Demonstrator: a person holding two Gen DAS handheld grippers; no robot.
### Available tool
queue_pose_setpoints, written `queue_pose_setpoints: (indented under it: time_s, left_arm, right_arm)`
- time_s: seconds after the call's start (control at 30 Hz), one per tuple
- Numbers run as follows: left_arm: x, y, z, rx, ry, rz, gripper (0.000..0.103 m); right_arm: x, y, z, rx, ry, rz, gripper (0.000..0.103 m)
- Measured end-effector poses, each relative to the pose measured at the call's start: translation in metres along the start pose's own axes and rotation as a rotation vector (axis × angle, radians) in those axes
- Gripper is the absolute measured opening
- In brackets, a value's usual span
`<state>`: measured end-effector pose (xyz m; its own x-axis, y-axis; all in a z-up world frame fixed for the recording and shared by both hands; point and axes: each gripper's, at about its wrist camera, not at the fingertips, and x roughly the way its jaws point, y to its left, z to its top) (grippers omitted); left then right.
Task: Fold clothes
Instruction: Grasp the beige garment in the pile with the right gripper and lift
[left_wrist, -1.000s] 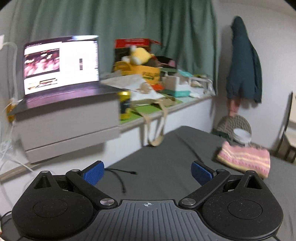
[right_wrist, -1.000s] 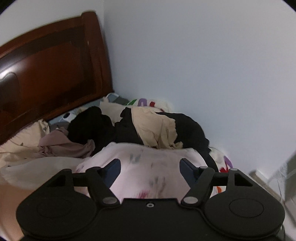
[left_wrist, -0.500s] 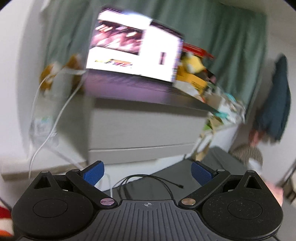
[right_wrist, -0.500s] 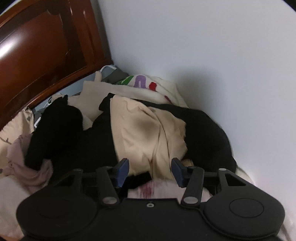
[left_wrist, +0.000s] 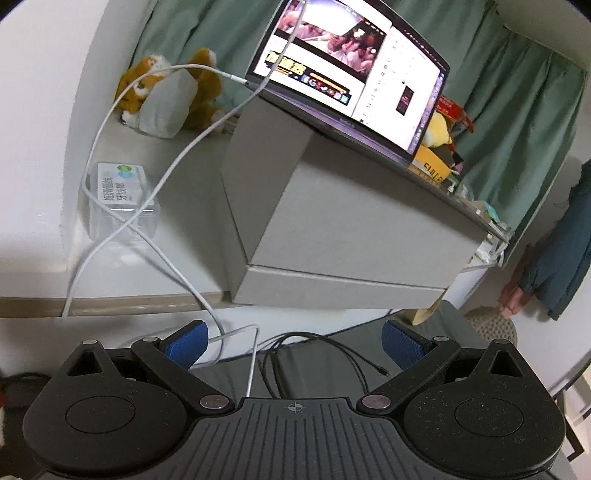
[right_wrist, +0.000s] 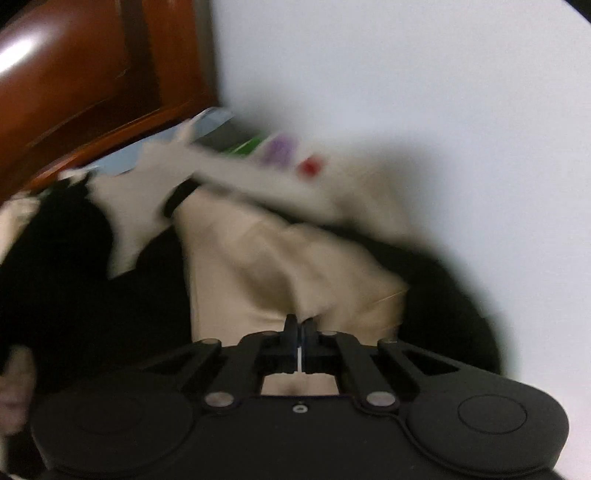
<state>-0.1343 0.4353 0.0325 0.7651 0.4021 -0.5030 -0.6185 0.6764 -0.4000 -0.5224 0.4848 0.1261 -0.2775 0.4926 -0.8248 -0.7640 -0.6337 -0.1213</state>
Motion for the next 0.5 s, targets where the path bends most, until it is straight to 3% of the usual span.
queue_pose_setpoints:
  time_s: [0.1,0.23,0.5]
  left_arm:
    - [-0.002,-0.008,-0.003,0.023,-0.005,-0.009,0.101]
    - [-0.012,-0.023,-0.008,0.068,-0.015,-0.042,0.101]
    - [-0.023,-0.067,-0.031,0.229,-0.012,-0.094,0.101]
  right_arm:
    - [-0.037,-0.014,-0.001,-0.025,-0.133,-0.187,0.002]
    - [-0.120,-0.049,-0.024,0.098,-0.325,-0.387,0.002]
    - [-0.361,-0.068,-0.158,0.319,-0.745,-0.796,0.002]
